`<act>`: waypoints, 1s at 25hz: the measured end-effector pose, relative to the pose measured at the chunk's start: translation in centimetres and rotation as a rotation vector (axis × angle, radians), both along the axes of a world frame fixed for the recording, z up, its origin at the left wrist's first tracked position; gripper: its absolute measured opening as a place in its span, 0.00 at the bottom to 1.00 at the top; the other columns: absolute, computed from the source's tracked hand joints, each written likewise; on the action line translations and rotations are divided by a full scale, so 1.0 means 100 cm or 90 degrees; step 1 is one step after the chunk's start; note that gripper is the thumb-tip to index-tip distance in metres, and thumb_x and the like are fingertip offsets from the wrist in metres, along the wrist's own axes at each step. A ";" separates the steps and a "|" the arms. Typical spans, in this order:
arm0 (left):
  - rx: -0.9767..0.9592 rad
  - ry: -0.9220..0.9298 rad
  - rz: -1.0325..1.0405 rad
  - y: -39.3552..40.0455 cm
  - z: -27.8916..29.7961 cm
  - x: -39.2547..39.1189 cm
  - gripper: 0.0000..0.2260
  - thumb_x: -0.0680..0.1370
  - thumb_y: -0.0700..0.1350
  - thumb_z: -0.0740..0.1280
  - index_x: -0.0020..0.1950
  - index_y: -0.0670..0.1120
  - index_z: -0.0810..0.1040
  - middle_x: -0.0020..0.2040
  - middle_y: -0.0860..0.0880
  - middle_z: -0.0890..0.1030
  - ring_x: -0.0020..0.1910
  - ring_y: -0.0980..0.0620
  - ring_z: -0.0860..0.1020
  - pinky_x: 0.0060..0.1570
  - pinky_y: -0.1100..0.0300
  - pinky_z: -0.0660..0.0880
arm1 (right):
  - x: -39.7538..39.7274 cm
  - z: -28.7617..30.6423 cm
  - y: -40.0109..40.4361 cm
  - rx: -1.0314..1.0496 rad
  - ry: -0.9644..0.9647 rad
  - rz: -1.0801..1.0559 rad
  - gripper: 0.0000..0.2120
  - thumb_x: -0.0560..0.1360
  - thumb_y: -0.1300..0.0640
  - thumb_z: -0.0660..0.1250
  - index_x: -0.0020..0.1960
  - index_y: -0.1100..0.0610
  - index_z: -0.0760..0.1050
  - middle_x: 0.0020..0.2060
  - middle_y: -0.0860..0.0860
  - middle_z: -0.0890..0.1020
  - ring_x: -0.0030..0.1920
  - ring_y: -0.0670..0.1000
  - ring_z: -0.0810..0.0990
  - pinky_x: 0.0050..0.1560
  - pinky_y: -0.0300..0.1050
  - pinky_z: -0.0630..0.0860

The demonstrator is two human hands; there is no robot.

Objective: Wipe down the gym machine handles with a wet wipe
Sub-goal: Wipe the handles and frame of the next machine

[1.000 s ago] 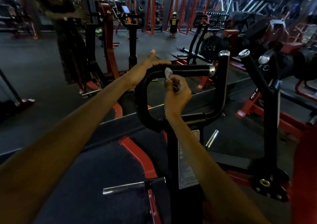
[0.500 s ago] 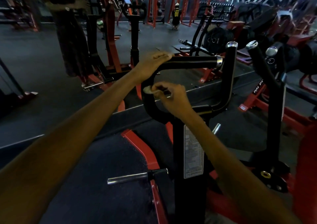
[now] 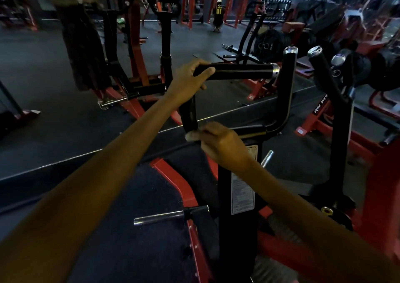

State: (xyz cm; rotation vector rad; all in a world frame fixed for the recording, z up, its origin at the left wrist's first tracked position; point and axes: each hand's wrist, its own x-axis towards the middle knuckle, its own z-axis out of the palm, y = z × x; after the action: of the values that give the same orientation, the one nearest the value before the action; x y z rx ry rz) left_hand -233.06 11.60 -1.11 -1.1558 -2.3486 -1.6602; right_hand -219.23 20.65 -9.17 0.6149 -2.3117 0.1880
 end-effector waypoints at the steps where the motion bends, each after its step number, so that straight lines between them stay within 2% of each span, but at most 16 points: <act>1: -0.001 0.008 0.014 0.000 -0.002 0.002 0.12 0.80 0.50 0.63 0.60 0.46 0.74 0.53 0.49 0.79 0.37 0.58 0.79 0.41 0.66 0.76 | 0.008 -0.006 0.008 0.128 0.014 -0.005 0.08 0.64 0.65 0.72 0.44 0.60 0.82 0.41 0.55 0.79 0.39 0.52 0.79 0.41 0.45 0.76; 2: 0.002 0.012 0.029 0.000 -0.003 0.003 0.12 0.79 0.50 0.63 0.59 0.45 0.74 0.51 0.49 0.79 0.36 0.58 0.79 0.41 0.66 0.77 | 0.013 -0.009 0.017 0.232 0.034 -0.019 0.09 0.61 0.65 0.75 0.41 0.60 0.82 0.39 0.54 0.80 0.38 0.53 0.79 0.43 0.46 0.74; 3: 0.009 0.018 0.047 0.001 -0.004 0.006 0.12 0.79 0.51 0.64 0.58 0.45 0.74 0.49 0.49 0.79 0.37 0.57 0.79 0.42 0.64 0.77 | 0.016 -0.007 0.021 0.272 0.039 -0.027 0.08 0.61 0.65 0.75 0.39 0.59 0.81 0.36 0.53 0.80 0.37 0.53 0.79 0.45 0.46 0.70; 5: 0.021 0.041 0.078 0.000 -0.006 0.009 0.14 0.78 0.52 0.66 0.58 0.44 0.75 0.47 0.51 0.79 0.42 0.55 0.80 0.46 0.61 0.78 | 0.014 -0.001 0.018 0.196 0.086 -0.017 0.04 0.67 0.66 0.69 0.39 0.60 0.82 0.37 0.55 0.81 0.40 0.54 0.77 0.46 0.46 0.66; 6: 0.020 0.057 0.092 0.000 -0.008 0.010 0.15 0.77 0.52 0.67 0.58 0.44 0.75 0.48 0.51 0.78 0.46 0.55 0.79 0.48 0.62 0.77 | 0.010 0.001 0.013 0.147 0.125 -0.018 0.06 0.69 0.66 0.66 0.40 0.60 0.82 0.38 0.56 0.82 0.43 0.54 0.76 0.47 0.46 0.66; 9: 0.017 0.064 0.121 -0.002 -0.016 0.013 0.17 0.75 0.49 0.70 0.61 0.44 0.74 0.53 0.50 0.79 0.53 0.54 0.78 0.54 0.62 0.75 | 0.002 -0.003 -0.003 0.074 0.141 -0.004 0.06 0.70 0.67 0.68 0.43 0.61 0.83 0.43 0.57 0.83 0.49 0.53 0.74 0.50 0.48 0.71; 12: 0.057 0.034 0.139 -0.004 -0.027 0.014 0.16 0.76 0.45 0.68 0.62 0.46 0.72 0.52 0.48 0.80 0.48 0.51 0.81 0.52 0.52 0.79 | 0.009 -0.009 0.015 0.074 0.094 0.025 0.07 0.70 0.66 0.67 0.42 0.60 0.83 0.43 0.57 0.83 0.49 0.53 0.77 0.58 0.48 0.70; 14: 0.062 0.027 0.148 -0.004 -0.031 0.014 0.16 0.76 0.45 0.68 0.62 0.46 0.71 0.51 0.49 0.79 0.47 0.50 0.81 0.50 0.50 0.79 | 0.018 0.000 0.027 0.148 0.050 0.015 0.11 0.69 0.64 0.62 0.38 0.58 0.83 0.41 0.54 0.84 0.47 0.53 0.80 0.64 0.53 0.67; 16: 0.066 0.020 0.153 -0.004 -0.033 0.015 0.16 0.75 0.46 0.67 0.61 0.47 0.71 0.50 0.49 0.79 0.46 0.50 0.81 0.49 0.49 0.79 | 0.022 0.015 0.030 0.189 0.016 -0.015 0.11 0.67 0.63 0.61 0.35 0.56 0.82 0.38 0.51 0.83 0.46 0.50 0.79 0.66 0.55 0.64; 18: 0.074 0.008 0.159 -0.003 -0.033 0.016 0.15 0.75 0.47 0.68 0.60 0.48 0.72 0.49 0.50 0.79 0.44 0.50 0.81 0.48 0.48 0.79 | 0.019 0.025 0.026 0.111 -0.004 -0.068 0.11 0.69 0.62 0.60 0.37 0.57 0.81 0.37 0.52 0.80 0.46 0.49 0.75 0.67 0.54 0.62; 20: 0.094 -0.010 0.164 -0.003 -0.034 0.016 0.14 0.75 0.47 0.68 0.59 0.48 0.72 0.47 0.52 0.79 0.43 0.49 0.81 0.47 0.48 0.79 | 0.012 0.027 0.017 -0.007 -0.050 -0.123 0.14 0.71 0.60 0.56 0.40 0.60 0.81 0.37 0.55 0.77 0.42 0.52 0.76 0.59 0.54 0.71; 22: 0.106 -0.029 0.160 -0.003 -0.035 0.018 0.14 0.76 0.46 0.68 0.60 0.47 0.72 0.45 0.54 0.77 0.42 0.49 0.81 0.47 0.48 0.79 | 0.011 0.018 0.010 -0.039 -0.119 -0.152 0.17 0.71 0.59 0.53 0.42 0.63 0.80 0.38 0.58 0.78 0.38 0.57 0.78 0.43 0.51 0.77; 23: 0.107 -0.034 0.159 -0.002 -0.035 0.019 0.14 0.76 0.46 0.68 0.60 0.47 0.72 0.44 0.55 0.77 0.42 0.49 0.81 0.47 0.48 0.79 | 0.014 0.011 0.013 -0.032 -0.130 -0.160 0.17 0.71 0.59 0.53 0.42 0.64 0.80 0.39 0.58 0.78 0.38 0.58 0.79 0.39 0.50 0.77; 25: 0.120 -0.034 0.175 -0.002 -0.036 0.023 0.14 0.76 0.46 0.68 0.61 0.47 0.72 0.44 0.55 0.77 0.43 0.50 0.81 0.48 0.48 0.79 | 0.025 0.009 0.032 -0.036 -0.117 -0.186 0.15 0.71 0.61 0.54 0.43 0.63 0.79 0.39 0.57 0.80 0.39 0.58 0.79 0.40 0.48 0.77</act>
State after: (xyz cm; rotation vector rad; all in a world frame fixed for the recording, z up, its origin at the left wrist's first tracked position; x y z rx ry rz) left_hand -230.78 11.38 -4.73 -0.7292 -2.2005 -1.7819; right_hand -216.77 23.87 -8.22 0.2345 -2.5320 0.1760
